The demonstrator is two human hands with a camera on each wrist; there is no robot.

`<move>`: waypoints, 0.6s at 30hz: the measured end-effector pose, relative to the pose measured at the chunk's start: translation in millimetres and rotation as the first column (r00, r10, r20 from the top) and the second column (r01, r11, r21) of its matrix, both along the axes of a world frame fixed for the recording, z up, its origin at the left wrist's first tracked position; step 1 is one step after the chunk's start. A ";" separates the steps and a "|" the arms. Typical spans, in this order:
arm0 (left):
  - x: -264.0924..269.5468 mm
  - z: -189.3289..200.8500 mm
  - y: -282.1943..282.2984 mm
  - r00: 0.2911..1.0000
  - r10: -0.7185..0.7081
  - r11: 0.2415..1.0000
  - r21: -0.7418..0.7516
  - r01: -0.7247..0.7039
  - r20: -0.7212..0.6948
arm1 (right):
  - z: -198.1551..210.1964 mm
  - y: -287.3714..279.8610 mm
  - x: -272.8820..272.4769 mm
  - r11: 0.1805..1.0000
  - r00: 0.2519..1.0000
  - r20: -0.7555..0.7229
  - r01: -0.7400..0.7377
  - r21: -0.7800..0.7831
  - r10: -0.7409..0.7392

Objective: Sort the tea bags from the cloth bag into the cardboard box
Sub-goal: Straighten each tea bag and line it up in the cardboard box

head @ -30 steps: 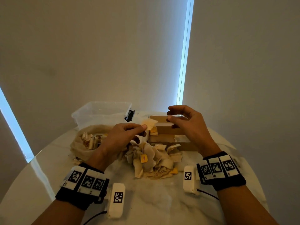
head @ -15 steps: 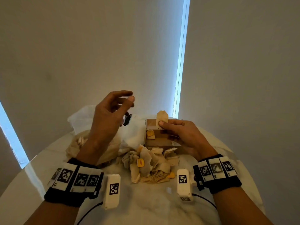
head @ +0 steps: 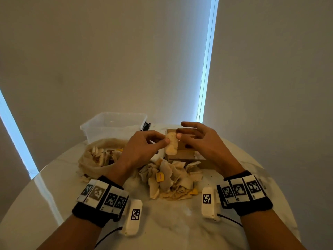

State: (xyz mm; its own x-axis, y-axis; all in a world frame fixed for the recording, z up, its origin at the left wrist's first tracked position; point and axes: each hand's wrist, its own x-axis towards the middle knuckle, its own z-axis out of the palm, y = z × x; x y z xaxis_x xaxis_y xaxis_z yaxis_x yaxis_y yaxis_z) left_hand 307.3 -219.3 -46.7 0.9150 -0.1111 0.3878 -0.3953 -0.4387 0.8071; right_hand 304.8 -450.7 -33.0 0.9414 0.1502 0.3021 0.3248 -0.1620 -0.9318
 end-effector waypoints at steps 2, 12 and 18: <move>-1.3 -2.8 -0.9 0.999 -0.025 0.997 0.073 0.026 -0.021 | -4.0 4.9 1.3 0.997 0.998 0.063 -0.019 -0.074 0.023; -10.8 -5.4 10.6 1.000 0.028 0.999 0.024 -0.027 -0.014 | 75.8 1.0 43.8 0.899 0.940 0.327 0.226 -0.377 -0.099; -11.6 -5.7 18.4 0.997 0.076 0.995 -0.060 -0.076 0.006 | 124.3 0.0 88.0 0.680 0.895 0.446 0.342 -0.649 -0.025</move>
State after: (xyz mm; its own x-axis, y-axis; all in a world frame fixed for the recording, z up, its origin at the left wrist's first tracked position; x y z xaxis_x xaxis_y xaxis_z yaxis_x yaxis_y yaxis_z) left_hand 295.7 -200.9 -52.4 0.9165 -0.0179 0.3996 -0.3698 -0.4188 0.8294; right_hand 392.8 -450.7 91.3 0.8071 0.3003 0.5084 0.5027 -0.8012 -0.3247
